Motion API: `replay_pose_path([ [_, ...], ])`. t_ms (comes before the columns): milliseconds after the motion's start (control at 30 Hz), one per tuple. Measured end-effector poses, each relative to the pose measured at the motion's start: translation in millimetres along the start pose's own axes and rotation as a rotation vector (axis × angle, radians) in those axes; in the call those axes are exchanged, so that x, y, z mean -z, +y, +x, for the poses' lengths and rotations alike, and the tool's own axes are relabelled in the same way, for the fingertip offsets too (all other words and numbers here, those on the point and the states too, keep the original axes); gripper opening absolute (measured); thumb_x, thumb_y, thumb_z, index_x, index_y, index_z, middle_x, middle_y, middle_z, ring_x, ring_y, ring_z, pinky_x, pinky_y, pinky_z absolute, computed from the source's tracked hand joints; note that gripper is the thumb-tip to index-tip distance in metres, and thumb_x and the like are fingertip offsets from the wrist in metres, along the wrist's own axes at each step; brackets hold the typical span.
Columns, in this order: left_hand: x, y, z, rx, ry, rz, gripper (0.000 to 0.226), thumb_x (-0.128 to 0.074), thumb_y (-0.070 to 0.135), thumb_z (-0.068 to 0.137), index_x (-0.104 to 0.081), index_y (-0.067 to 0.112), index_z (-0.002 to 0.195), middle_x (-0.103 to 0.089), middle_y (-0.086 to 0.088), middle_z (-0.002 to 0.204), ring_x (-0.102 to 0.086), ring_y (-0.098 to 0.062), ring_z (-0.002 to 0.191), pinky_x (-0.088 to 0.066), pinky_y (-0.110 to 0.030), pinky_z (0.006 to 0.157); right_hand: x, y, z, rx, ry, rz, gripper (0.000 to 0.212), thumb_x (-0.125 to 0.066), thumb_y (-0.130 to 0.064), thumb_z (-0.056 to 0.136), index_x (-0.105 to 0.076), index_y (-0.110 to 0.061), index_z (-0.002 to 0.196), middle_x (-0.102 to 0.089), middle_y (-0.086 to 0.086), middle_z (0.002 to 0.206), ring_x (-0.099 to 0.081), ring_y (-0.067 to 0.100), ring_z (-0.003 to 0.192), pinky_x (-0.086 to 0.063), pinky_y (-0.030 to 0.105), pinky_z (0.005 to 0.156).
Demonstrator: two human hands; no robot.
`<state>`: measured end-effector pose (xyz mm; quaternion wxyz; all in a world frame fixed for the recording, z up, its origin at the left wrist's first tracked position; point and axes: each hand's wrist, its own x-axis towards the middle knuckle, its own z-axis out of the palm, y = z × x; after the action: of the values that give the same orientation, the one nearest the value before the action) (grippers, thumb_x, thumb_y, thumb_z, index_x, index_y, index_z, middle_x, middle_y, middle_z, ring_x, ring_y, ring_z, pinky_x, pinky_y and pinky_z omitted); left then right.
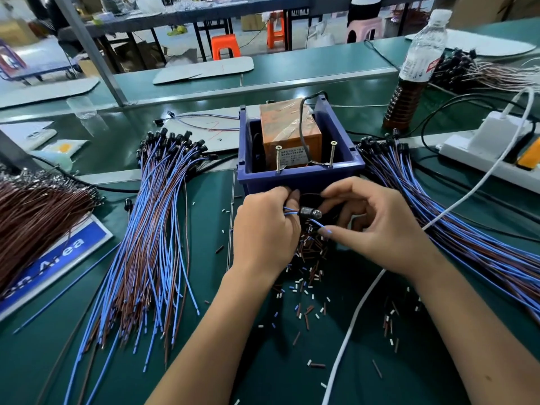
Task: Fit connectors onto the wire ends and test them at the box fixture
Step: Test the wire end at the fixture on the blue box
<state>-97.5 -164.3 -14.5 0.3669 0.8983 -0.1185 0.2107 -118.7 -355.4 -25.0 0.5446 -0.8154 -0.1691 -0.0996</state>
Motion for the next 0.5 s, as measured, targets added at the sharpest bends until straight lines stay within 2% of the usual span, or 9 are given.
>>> replay_pose_path([
  [100, -0.9, 4.8, -1.8, 0.051, 0.032, 0.074, 0.039, -0.052, 0.03, 0.105, -0.046, 0.016, 0.068, -0.063, -0.016, 0.068, -0.05, -0.046, 0.067, -0.046, -0.047, 0.061, -6.2, -6.7, -2.6, 0.106, -0.012, -0.131, 0.057, -0.099, -0.032, 0.066, -0.072, -0.025, 0.116, -0.073, -0.02, 0.098, -0.071, 0.015, 0.07, -0.055, 0.019, 0.064],
  [167, -1.8, 5.7, -2.6, 0.08, 0.028, 0.116, 0.039, -0.05, 0.031, 0.105, -0.049, 0.014, 0.071, -0.065, -0.016, 0.071, -0.051, -0.046, 0.068, -0.046, -0.047, 0.064, -12.1, -10.1, -3.2, 0.16, 0.014, -0.113, 0.057, -0.099, -0.036, 0.066, -0.073, -0.021, 0.114, -0.073, -0.017, 0.093, -0.071, 0.018, 0.069, -0.056, 0.023, 0.063],
  [333, -4.7, 6.5, -5.1, 0.093, 0.017, 0.113, 0.038, -0.051, 0.033, 0.105, -0.054, 0.012, 0.073, -0.064, -0.013, 0.071, -0.051, -0.042, 0.067, -0.044, -0.043, 0.06, -15.8, -11.7, -4.3, 0.163, 0.122, 0.058, 0.015, -0.084, -0.022, 0.085, -0.077, -0.017, 0.097, -0.076, -0.005, 0.082, -0.07, 0.016, 0.064, -0.058, 0.025, 0.062],
  [400, -5.0, 3.9, -4.3, 0.097, 0.031, 0.103, 0.036, -0.055, 0.033, 0.102, -0.058, 0.012, 0.073, -0.064, -0.01, 0.068, -0.05, -0.039, 0.065, -0.043, -0.041, 0.058, -15.1, -9.8, -3.7, 0.124, 0.126, 0.11, 0.006, -0.079, -0.019, 0.089, -0.078, -0.017, 0.094, -0.075, -0.003, 0.076, -0.069, 0.017, 0.057, -0.055, 0.025, 0.055],
  [500, -3.4, -2.2, -2.1, 0.101, 0.009, 0.031, 0.009, -0.066, 0.023, 0.088, -0.073, 0.018, 0.085, -0.072, 0.001, 0.074, -0.065, -0.028, 0.073, -0.053, -0.036, 0.066, -13.9, -4.3, -1.2, 0.068, 0.176, 0.143, 0.003, -0.078, -0.012, 0.092, -0.078, -0.015, 0.093, -0.075, 0.0, 0.071, -0.065, 0.018, 0.051, -0.05, 0.027, 0.044],
])
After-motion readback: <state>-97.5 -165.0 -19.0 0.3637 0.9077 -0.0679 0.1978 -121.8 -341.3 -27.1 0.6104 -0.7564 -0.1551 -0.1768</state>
